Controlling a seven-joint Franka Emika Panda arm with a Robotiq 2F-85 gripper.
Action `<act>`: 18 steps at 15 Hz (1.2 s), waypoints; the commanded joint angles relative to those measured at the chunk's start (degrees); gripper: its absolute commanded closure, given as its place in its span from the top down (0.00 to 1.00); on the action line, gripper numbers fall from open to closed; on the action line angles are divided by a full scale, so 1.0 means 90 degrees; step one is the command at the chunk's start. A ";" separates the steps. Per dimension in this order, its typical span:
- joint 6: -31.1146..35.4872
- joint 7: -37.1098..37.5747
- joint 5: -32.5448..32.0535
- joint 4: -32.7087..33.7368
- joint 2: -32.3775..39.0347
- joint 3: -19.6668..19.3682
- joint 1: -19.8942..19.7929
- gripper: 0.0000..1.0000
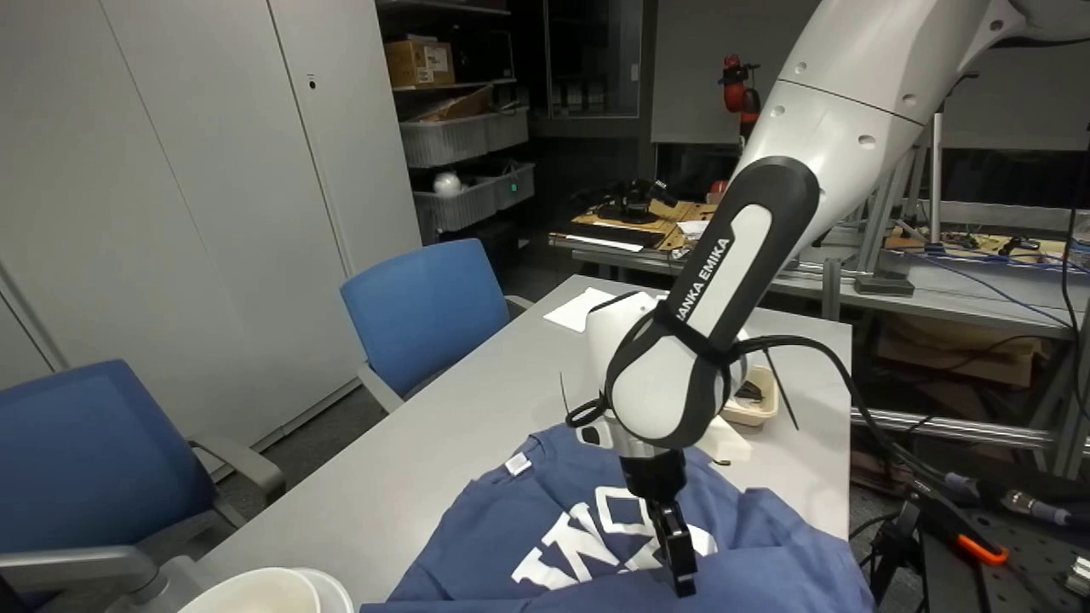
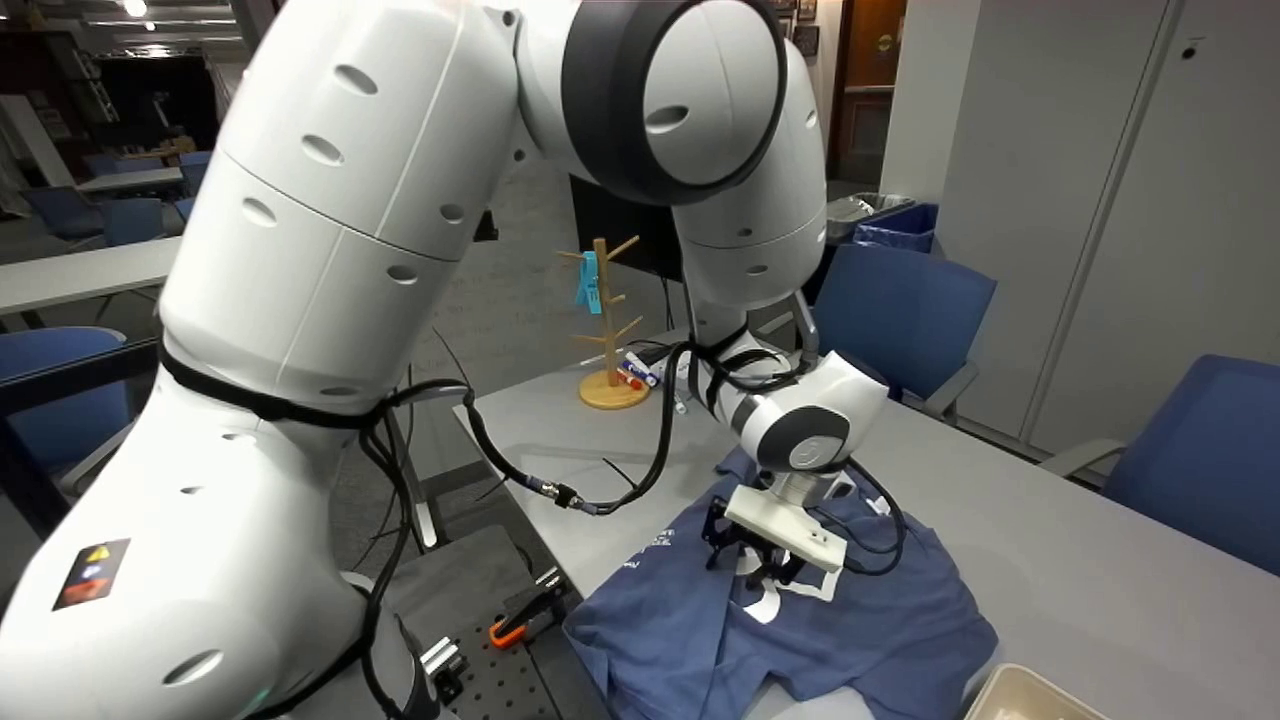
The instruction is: Unfold the blue t-shirt fully
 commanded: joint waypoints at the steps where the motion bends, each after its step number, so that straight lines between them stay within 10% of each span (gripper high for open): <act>1: -0.0218 0.0069 -0.0165 0.0233 0.0119 -0.0165 0.0204 0.56; 5: -0.0214 0.0169 -0.0300 0.0251 0.0097 -0.0294 0.0321 0.44; 10: -0.0212 0.0322 -0.0490 0.0287 0.0073 -0.0416 0.0436 0.00; 16: -0.0226 0.0508 -0.0659 0.0306 0.0040 -0.0449 0.0552 0.00; 17: -0.0214 0.0537 -0.0708 0.0296 0.0032 -0.0456 0.0576 0.26; 18: -0.0220 0.0581 -0.0750 0.0286 0.0019 -0.0464 0.0601 0.27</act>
